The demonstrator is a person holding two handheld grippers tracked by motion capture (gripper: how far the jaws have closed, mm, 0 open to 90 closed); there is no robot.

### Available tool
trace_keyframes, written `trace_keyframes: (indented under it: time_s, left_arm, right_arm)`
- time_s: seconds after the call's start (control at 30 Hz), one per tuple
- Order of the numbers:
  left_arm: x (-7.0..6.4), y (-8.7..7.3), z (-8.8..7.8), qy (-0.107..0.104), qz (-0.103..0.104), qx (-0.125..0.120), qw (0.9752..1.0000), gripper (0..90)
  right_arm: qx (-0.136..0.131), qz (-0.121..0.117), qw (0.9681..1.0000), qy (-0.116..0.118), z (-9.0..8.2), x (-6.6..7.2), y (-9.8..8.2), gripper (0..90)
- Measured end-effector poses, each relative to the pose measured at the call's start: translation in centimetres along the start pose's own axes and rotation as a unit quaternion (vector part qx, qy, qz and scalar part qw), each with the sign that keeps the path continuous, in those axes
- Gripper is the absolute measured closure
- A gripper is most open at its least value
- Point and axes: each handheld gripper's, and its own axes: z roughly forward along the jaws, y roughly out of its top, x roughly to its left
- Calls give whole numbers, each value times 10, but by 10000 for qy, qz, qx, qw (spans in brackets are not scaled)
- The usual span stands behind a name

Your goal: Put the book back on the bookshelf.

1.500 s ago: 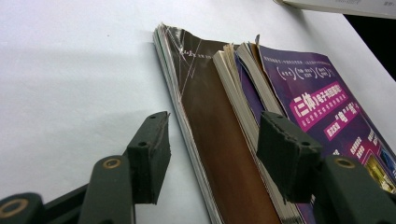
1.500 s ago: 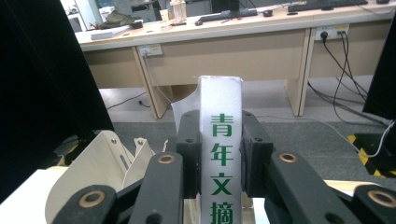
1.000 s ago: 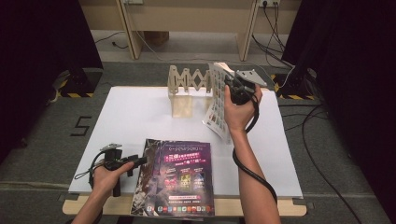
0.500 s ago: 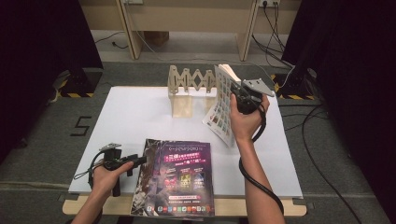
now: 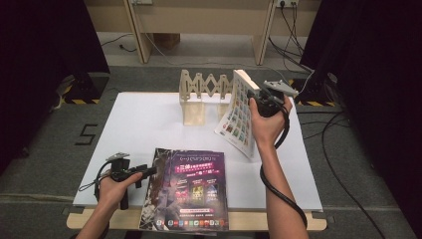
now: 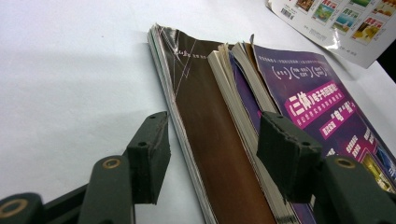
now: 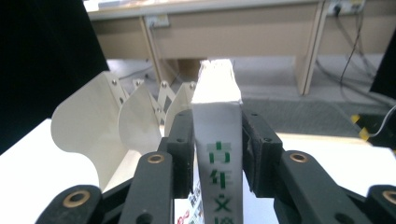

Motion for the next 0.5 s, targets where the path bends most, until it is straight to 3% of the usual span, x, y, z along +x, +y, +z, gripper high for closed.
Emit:
trace_keyframes:
  time_s: [0.1,0.27,0.5]
  left_arm:
    - [0,0,0,-10,-8,-10,10000,428]
    - [0,0,1,-14,-5,12,10000,427]
    - [-1,0,1,-14,19,26,10000,427]
  right_arm:
    - [289,85,9995,91,9,-7,3,673]
    - [478,112,9988,19,15,-12,7,660]
    - [675,32,9977,-53,17,-13,8,708]
